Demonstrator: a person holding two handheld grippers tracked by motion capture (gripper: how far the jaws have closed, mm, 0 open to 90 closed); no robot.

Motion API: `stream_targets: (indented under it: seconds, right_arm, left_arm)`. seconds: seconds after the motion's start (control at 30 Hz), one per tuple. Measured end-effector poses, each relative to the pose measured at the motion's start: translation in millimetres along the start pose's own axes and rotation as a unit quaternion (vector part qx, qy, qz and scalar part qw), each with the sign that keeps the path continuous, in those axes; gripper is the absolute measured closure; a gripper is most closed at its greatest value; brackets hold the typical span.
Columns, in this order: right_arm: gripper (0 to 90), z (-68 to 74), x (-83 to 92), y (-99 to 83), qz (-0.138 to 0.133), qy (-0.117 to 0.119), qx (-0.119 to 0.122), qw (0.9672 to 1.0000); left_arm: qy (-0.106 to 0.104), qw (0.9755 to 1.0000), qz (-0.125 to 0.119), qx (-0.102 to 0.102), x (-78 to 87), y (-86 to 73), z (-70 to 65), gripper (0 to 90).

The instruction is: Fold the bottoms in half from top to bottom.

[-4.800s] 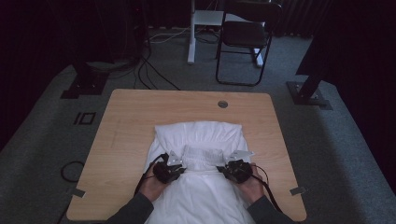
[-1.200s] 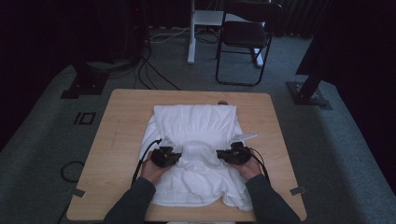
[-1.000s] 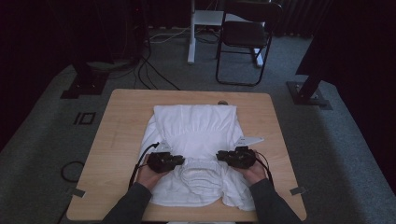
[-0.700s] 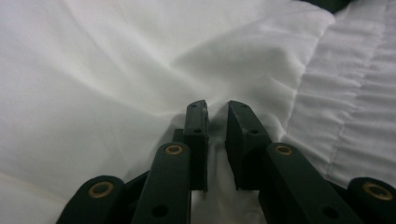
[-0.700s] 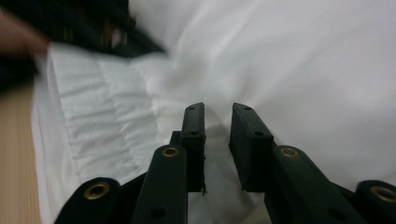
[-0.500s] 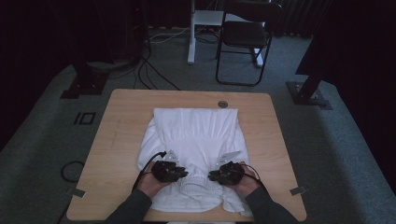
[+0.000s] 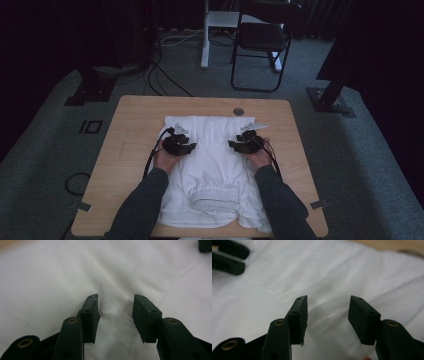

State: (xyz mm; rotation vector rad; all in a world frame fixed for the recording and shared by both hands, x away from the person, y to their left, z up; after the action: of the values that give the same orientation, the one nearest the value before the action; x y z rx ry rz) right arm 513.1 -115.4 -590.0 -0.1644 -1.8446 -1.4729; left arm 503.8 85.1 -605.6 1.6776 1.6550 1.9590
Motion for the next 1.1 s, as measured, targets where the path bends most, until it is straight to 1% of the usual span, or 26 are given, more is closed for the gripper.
stream_targets:
  seconds: [0.03, 0.07, 0.1, 0.13, 0.23, 0.3, 0.33, 0.37, 0.4, 0.43, 0.5, 0.6, 0.63, 0.7, 0.73, 0.77, 0.8, 0.83, 0.87, 0.9, 0.93, 0.97, 1.0, 1.03, 1.07, 1.1]
  right_arm:
    - [49.1, 0.0, 0.0, 0.0, 0.000, 0.000, 0.000, 1.0000]
    - [49.5, -3.9, -14.1, -9.3, 0.021, -0.011, -0.003, 0.9997]
    - [49.5, -3.9, -14.1, -9.3, 0.021, -0.011, -0.003, 0.9997]
    - [49.4, -4.1, -20.8, -19.5, 0.033, -0.012, -0.006, 0.9994]
    - [49.4, -3.3, -19.9, -25.3, 0.028, -0.010, -0.013, 0.9995]
    - [49.3, -0.7, -14.9, -29.7, 0.027, -0.006, -0.020, 0.9994]
    - [49.3, 4.3, -8.5, -35.4, 0.023, -0.003, -0.011, 0.9997]
    - [49.3, 4.3, -8.5, -35.4, 0.023, -0.003, -0.011, 0.9997]
    - [49.4, 9.9, -0.9, -42.0, 0.018, 0.001, -0.010, 0.9998]
    - [49.4, 12.6, 3.1, -45.4, 0.015, 0.003, -0.011, 0.9998]
    - [49.5, 16.2, 8.0, -49.8, 0.010, 0.006, -0.009, 0.9999]
    - [49.4, 27.8, 24.1, -63.2, 0.006, 0.013, -0.006, 0.9999]
    - [49.4, 27.8, 24.1, -63.2, 0.006, 0.013, -0.006, 0.9999]
    - [49.5, 34.7, 33.0, -70.9, 0.002, 0.013, 0.000, 0.9999]
    - [49.4, 38.8, 38.6, -75.7, 0.001, 0.015, 0.005, 0.9999]
    - [49.4, 40.7, 40.9, -77.7, 0.001, 0.016, 0.008, 0.9998]
    - [49.5, 41.4, 42.2, -78.8, 0.000, 0.018, 0.011, 0.9998]
    - [49.5, 41.4, 42.2, -78.8, 0.000, 0.018, 0.011, 0.9998]
    - [49.5, 41.0, 42.7, -79.1, 0.000, 0.023, 0.007, 0.9997]
    - [49.5, 41.0, 42.7, -79.1, 0.000, 0.023, 0.007, 0.9997]
    - [49.5, 40.5, 42.6, -78.8, 0.000, 0.028, 0.000, 0.9996]
    - [49.5, 40.4, 42.6, -78.7, 0.000, 0.030, -0.002, 0.9995]
    - [49.5, 40.2, 42.6, -78.7, 0.000, 0.032, -0.003, 0.9995]
    - [49.5, 40.2, 42.6, -78.6, 0.000, 0.033, -0.005, 0.9994]
    - [49.5, 40.2, 42.6, -78.5, 0.000, 0.033, -0.006, 0.9994]
    - [49.5, 40.2, 42.6, -78.5, 0.000, 0.033, -0.006, 0.9994]
  left_arm:
    - [0.000, 1.0000, 0.000, 0.000, 0.0, 0.0, 0.0, 56.8]
    - [-0.008, 0.9999, -0.006, 0.010, -7.0, -8.5, 3.1, 56.6]
    - [-0.008, 0.9999, -0.006, 0.010, -7.0, -8.5, 3.1, 56.4]
    - [-0.012, 0.9996, -0.023, 0.009, -5.4, -11.9, 2.6, 56.4]
    - [-0.021, 0.9990, -0.033, 0.020, -2.2, -15.7, 0.4, 56.5]
    - [-0.022, 0.9990, -0.035, 0.018, 1.2, -21.2, -5.6, 56.5]
    - [-0.021, 0.9991, -0.034, 0.013, 5.4, -27.8, -13.6, 56.5]
    - [-0.021, 0.9991, -0.034, 0.013, 5.4, -27.8, -13.6, 56.5]
    - [-0.022, 0.9991, -0.033, 0.012, 10.6, -35.3, -22.2, 56.4]
    - [-0.023, 0.9989, -0.036, 0.018, 14.2, -40.1, -28.0, 56.4]
    - [-0.024, 0.9988, -0.039, 0.020, 16.1, -43.0, -31.9, 56.3]
    - [-0.019, 0.9991, -0.037, 0.013, 25.9, -58.6, -52.1, 55.6]
    - [-0.019, 0.9991, -0.037, 0.013, 25.9, -58.6, -52.1, 55.6]
    - [-0.016, 0.9990, -0.039, 0.016, 29.8, -65.2, -61.3, 55.6]
    - [-0.021, 0.9991, -0.033, 0.014, 32.6, -70.4, -71.1, 55.0]
    - [-0.021, 0.9991, -0.033, 0.014, 32.6, -70.4, -71.1, 54.2]
    - [-0.022, 0.9995, -0.021, 0.005, 39.2, -69.9, -75.6, 54.2]
    - [-0.022, 0.9995, -0.021, 0.005, 39.2, -69.9, -75.6, 53.7]
    - [-0.010, 0.9995, -0.031, -0.008, 51.9, -57.9, -71.8, 52.2]
    - [-0.010, 0.9995, -0.031, -0.008, 51.9, -57.9, -71.8, 50.6]
    - [0.015, 0.9985, -0.049, -0.018, 68.5, -38.9, -59.1, 49.9]
    - [0.029, 0.9975, -0.061, -0.019, 77.3, -28.4, -49.5, 48.5]
    - [0.040, 0.9965, -0.072, -0.016, 85.1, -18.1, -39.0, 46.6]
    - [0.040, 0.9965, -0.072, -0.016, 85.1, -18.1, -39.0, 44.1]
    - [0.056, 0.9940, -0.093, 0.000, 95.6, -0.7, -16.0, 41.8]
    - [0.056, 0.9940, -0.093, 0.000, 95.6, -0.7, -16.0, 39.4]
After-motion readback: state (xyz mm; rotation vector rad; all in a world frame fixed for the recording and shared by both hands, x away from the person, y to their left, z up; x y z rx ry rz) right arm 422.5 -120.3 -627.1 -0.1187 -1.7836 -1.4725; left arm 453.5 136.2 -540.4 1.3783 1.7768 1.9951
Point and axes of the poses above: each handheld gripper's, and its own axes: x roughly backward along the jaws, y roughly out of its top, z roughly to its left, the point moved 10 cm from there along -x, roughly forward along the jaws, and after that the axes turned 13 degrees about -y, right-handed, at the moved point
